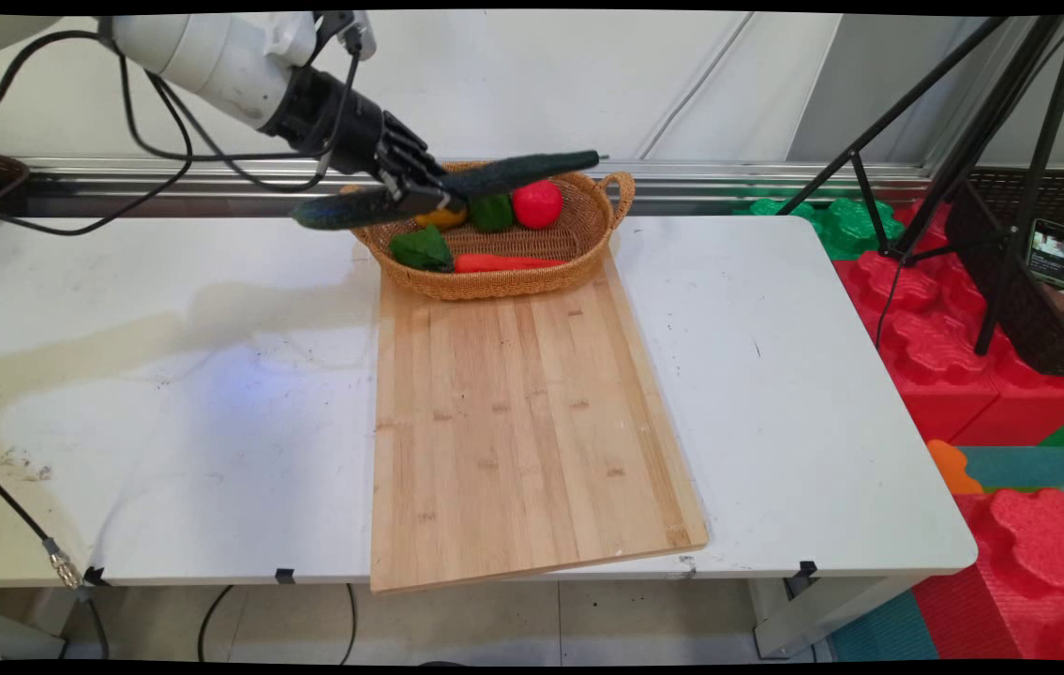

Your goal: Place the picked object on the cutting board

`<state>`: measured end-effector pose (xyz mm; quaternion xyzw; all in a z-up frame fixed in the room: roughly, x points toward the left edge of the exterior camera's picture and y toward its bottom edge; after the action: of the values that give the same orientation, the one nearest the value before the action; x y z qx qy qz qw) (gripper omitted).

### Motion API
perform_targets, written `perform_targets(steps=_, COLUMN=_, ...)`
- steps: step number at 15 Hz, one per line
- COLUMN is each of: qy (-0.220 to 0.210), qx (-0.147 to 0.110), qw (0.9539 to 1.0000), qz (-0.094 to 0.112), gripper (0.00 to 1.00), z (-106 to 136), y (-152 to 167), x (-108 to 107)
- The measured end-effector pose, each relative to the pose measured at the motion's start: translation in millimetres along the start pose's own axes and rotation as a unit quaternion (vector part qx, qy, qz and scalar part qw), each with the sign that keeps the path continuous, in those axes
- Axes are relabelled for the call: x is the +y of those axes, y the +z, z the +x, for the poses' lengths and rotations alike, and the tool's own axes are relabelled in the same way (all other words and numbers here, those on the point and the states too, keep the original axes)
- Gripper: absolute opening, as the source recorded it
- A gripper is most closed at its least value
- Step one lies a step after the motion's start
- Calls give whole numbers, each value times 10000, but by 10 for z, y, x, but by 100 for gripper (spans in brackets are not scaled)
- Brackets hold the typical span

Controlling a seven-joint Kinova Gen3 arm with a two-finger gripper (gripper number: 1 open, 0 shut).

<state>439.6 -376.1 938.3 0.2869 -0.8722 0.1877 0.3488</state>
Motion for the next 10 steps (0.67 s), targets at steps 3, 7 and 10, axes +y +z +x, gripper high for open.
perform_targets(steps=3, qy=82, qx=-10, qw=9997, qz=-225, gripper=0, z=-31, y=-11, x=150)
perform_targets(steps=7, qy=217, qx=-76, qw=9978, qz=-629, gripper=0, z=-86, y=114, x=447)
perform_targets(steps=10, qy=305, qx=-144, qw=9958, qz=-849, gripper=0, z=-115, y=251, x=636)
